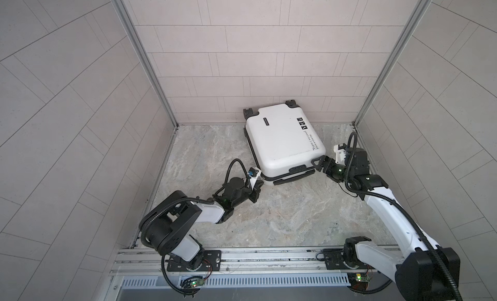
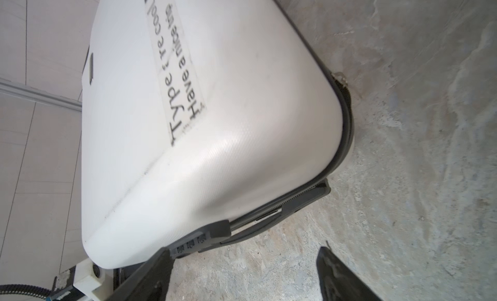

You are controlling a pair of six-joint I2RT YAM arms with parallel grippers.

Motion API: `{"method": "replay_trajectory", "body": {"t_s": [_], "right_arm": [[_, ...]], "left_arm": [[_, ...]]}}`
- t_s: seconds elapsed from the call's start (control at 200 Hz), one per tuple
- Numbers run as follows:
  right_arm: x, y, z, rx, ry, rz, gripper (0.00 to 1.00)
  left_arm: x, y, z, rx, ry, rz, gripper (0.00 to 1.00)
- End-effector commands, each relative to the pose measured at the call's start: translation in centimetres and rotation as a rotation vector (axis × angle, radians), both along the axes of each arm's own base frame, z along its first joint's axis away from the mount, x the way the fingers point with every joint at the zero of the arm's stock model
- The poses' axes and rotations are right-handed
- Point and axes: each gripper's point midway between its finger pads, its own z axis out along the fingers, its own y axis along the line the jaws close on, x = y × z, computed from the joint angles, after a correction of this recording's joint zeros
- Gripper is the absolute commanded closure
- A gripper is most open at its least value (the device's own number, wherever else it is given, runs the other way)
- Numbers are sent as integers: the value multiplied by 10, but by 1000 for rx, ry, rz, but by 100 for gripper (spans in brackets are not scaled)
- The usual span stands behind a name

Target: Pack the luggage

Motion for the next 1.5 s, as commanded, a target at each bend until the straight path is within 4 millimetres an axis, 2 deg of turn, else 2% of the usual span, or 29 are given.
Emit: {"method": "replay_trajectory", "body": {"t_s": [0.0,0.13,0.26,0.35,0.495,0.62,0.846,1.241,1.496], "right_arm": [[10,-17,21,-39,-53,-51,11],[21,-39,29,-53,-68,-118,10],[35,-62,27,-53,-73,-179,9],[50,-69,24,-17,-82,-174,9],[77,-54,30,95,-139,-97,9],[86,-44,30,134,-155,-67,9],[83,-20,11,132,-114,-26,10],[78,-14,-6,151,-91,-44,11],[77,-8,-11,157,-84,-43,11]], "left_arm": [[-10,-17,13,-12,12,-98,100],[-7,-21,16,-13,34,-96,100],[-6,-22,19,-21,41,-95,100],[-8,-22,19,-20,48,-101,100],[-13,-24,25,-23,42,-134,100],[-14,-25,30,-33,40,-145,100],[-17,-32,37,-44,40,-176,100],[-39,-52,49,-25,31,-264,100],[-39,-64,56,-26,13,-265,100]]}}
